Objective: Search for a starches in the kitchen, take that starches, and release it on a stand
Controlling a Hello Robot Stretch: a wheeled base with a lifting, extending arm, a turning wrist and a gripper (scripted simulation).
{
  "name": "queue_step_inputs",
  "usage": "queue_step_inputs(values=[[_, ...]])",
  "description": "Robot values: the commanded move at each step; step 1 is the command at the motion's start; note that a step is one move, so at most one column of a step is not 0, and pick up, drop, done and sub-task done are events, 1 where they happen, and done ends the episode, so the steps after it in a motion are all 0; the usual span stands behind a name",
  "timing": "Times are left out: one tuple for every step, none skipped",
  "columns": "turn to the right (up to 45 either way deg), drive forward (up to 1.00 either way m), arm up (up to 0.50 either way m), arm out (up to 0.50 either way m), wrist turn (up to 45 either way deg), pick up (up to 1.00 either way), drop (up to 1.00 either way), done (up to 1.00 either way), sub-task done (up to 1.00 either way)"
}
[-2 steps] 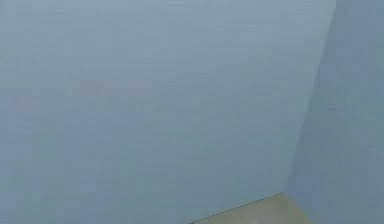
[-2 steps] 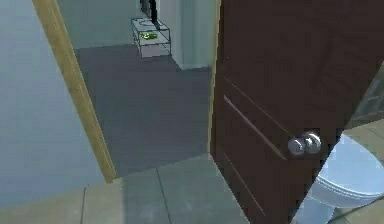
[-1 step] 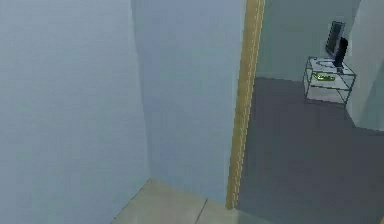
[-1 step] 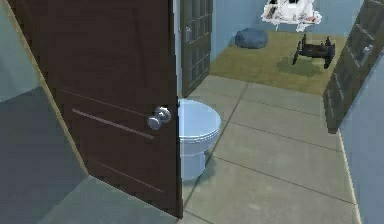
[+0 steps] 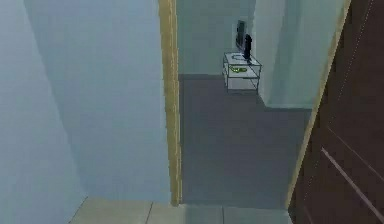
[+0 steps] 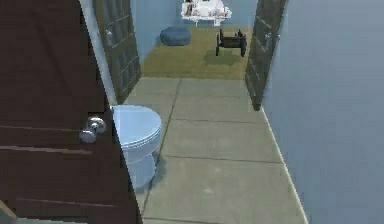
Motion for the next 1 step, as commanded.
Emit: queue_step_inputs(values=[[0.0,0.45,0.0,0.0,0.0,0.0,0.0,0.0,0.0]])
